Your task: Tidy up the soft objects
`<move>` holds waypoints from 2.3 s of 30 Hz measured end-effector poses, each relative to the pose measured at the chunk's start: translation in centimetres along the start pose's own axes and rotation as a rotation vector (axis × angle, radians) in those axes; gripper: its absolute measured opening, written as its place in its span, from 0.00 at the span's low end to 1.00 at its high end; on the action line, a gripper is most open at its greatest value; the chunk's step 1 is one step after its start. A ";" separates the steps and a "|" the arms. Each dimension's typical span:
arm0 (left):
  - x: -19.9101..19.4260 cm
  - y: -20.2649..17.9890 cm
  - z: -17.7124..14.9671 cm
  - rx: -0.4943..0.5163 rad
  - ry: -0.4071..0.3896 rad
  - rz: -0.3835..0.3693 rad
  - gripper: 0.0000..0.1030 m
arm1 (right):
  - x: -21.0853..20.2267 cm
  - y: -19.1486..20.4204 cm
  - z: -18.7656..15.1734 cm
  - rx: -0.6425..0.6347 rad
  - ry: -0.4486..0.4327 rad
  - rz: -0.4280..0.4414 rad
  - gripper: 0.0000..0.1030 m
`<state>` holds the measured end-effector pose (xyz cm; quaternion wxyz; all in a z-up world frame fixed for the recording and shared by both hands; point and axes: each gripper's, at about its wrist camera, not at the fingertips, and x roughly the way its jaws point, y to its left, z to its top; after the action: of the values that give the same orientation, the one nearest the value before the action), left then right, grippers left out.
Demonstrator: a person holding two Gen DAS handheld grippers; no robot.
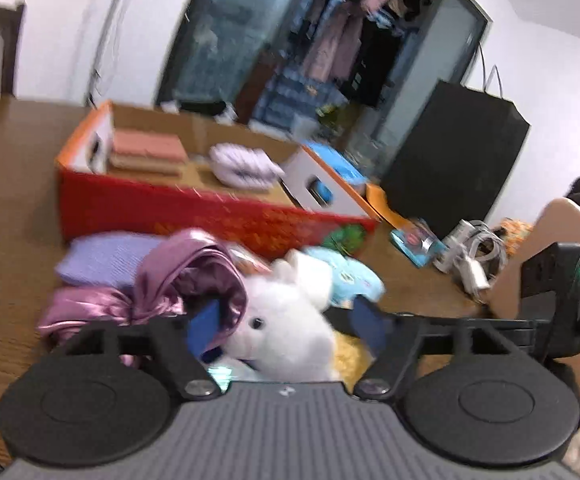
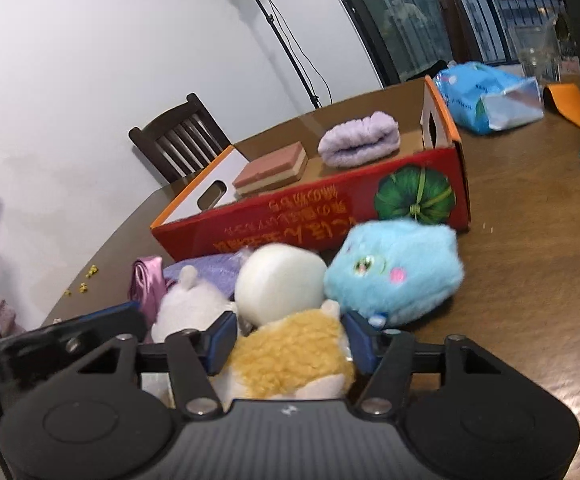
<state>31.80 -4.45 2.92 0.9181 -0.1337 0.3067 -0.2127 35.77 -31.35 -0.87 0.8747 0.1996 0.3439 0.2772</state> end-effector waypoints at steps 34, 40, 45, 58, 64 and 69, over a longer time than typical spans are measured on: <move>-6.6 -4.3 -8.1 0.000 0.001 -0.072 0.85 | -12.2 1.9 -9.4 0.119 -0.147 -0.065 0.56; -5.2 -3.1 -7.0 -0.053 -0.013 -0.012 0.87 | -10.5 1.3 -9.8 0.160 -0.134 -0.042 0.63; -4.5 -2.6 -6.6 -0.050 -0.019 -0.013 0.93 | -8.6 0.7 -8.3 0.133 -0.100 -0.044 0.65; -4.9 -3.6 -6.6 0.018 -0.012 0.034 0.94 | -8.8 -0.9 -6.9 0.167 -0.104 -0.074 0.60; -5.2 -5.5 -7.3 -0.007 0.132 -0.134 0.83 | -11.2 0.3 -9.1 0.172 -0.128 -0.067 0.60; -5.7 -5.9 -7.7 0.059 0.080 -0.073 0.88 | -12.1 0.0 -10.2 0.227 -0.136 -0.037 0.60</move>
<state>21.08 -7.82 2.04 0.9001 -0.1091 0.3318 -0.2603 21.12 -37.22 -1.88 0.8729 0.3091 0.3164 0.2060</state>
